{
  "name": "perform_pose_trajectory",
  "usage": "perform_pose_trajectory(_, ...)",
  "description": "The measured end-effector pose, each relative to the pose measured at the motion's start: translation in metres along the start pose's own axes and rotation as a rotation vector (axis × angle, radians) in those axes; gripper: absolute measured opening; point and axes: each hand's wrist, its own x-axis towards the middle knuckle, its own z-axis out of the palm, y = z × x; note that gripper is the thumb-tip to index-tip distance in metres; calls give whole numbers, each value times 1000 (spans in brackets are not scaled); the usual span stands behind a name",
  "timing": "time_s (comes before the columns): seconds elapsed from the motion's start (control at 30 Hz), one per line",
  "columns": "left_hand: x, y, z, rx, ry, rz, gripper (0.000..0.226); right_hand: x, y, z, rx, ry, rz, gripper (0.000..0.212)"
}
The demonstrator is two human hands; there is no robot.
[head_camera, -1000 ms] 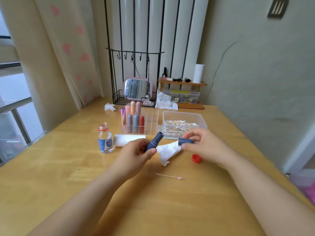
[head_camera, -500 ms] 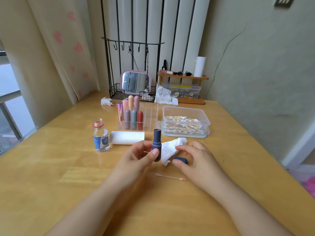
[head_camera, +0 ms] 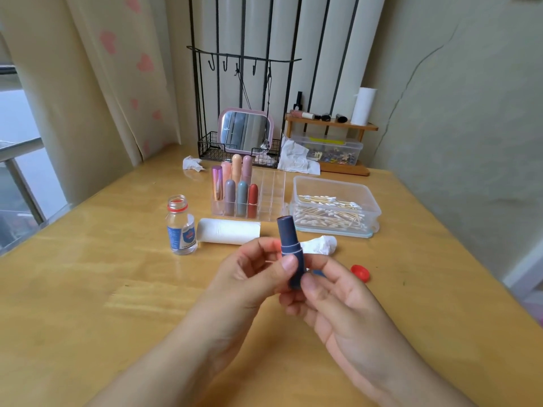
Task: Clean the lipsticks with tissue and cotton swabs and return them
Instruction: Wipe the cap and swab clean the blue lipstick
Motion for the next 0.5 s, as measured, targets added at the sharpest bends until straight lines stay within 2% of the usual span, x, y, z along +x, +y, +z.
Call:
perform_pose_trajectory(0.13, 0, 6, -3, -51, -46, -1, 41, -1, -1, 2, 122, -35, 43, 51)
perform_pose_trajectory(0.2, -1, 8, -2, -34, -78, 1, 32, -3, -1, 3, 122, -56, 43, 48)
perform_pose_trajectory(0.27, -3, 10, 0, -23, -97, -2, 28, -4, 0, 3, 87, -52, 56, 38)
perform_pose_trajectory(0.37, -5, 10, 1, -31, -103, 16, 27, -5, 2, 5, -13, -45, 35, 35)
perform_pose_trajectory(0.5, -7, 9, 3, -70, -121, 32, 21, -8, 5, 13, -123, -8, -47, 44)
